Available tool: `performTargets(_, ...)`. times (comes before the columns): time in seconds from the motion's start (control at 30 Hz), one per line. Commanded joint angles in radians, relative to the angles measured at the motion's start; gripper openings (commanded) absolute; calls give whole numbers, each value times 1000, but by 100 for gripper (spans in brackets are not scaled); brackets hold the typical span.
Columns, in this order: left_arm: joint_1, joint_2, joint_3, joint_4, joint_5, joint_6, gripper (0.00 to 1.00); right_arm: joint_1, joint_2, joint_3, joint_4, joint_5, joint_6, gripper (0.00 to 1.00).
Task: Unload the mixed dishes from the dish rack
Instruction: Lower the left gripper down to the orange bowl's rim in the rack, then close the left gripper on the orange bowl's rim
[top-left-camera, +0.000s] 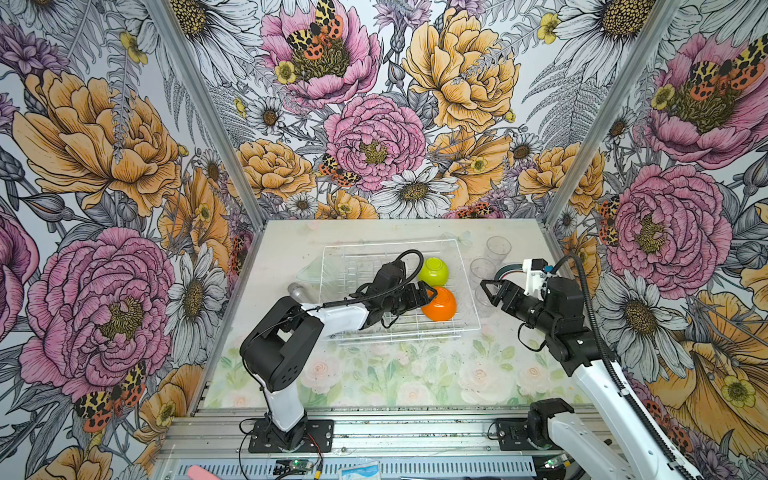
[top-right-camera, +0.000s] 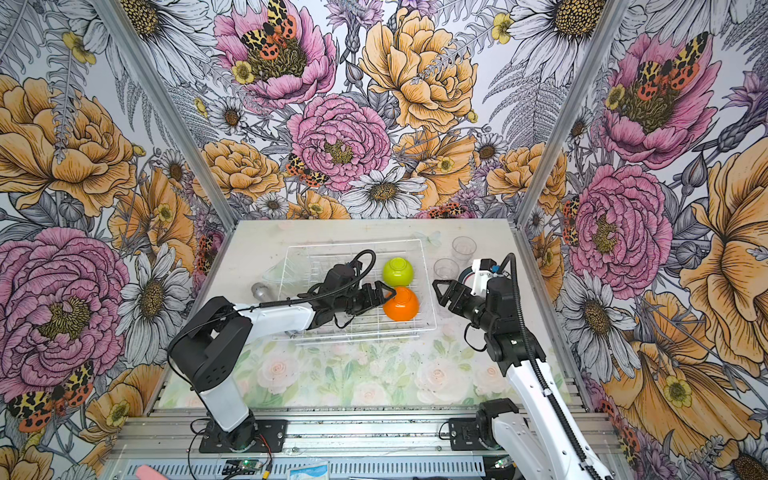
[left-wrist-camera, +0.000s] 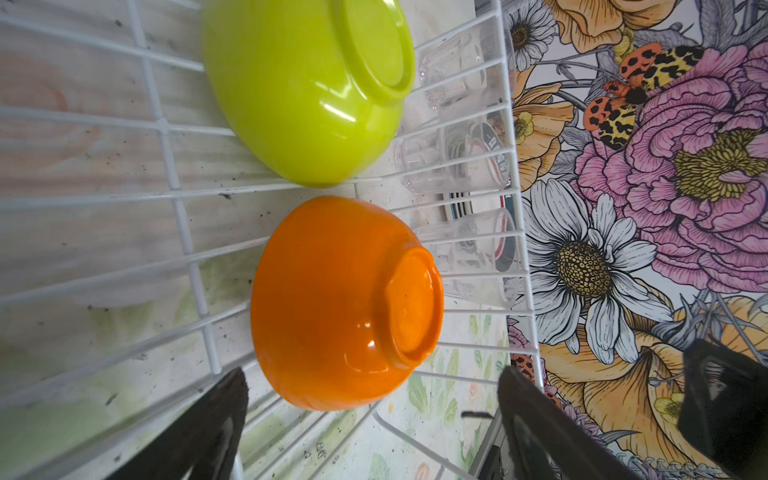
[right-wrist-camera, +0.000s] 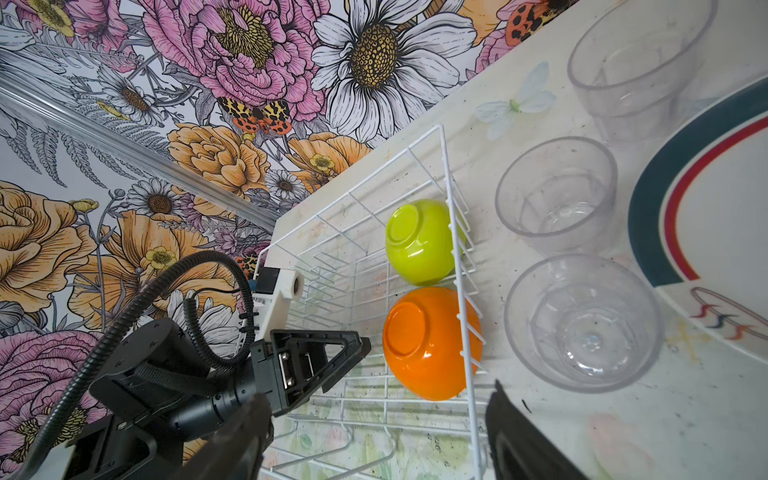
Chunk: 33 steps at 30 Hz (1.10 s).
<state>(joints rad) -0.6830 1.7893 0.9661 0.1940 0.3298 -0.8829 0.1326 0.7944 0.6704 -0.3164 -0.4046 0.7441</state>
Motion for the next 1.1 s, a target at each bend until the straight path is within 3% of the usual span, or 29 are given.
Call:
performTargets(0.0, 9, 39, 15, 98, 51, -52, 94, 5, -12, -11, 11, 13, 8, 82)
performTargets(0.73, -23, 150, 64, 107, 48, -98, 99, 1, -42, -28, 9, 17, 14, 82)
performTargets(1.07, -16, 102, 3, 280, 26, -177, 98, -10, -38, -44, 9, 14, 9, 82)
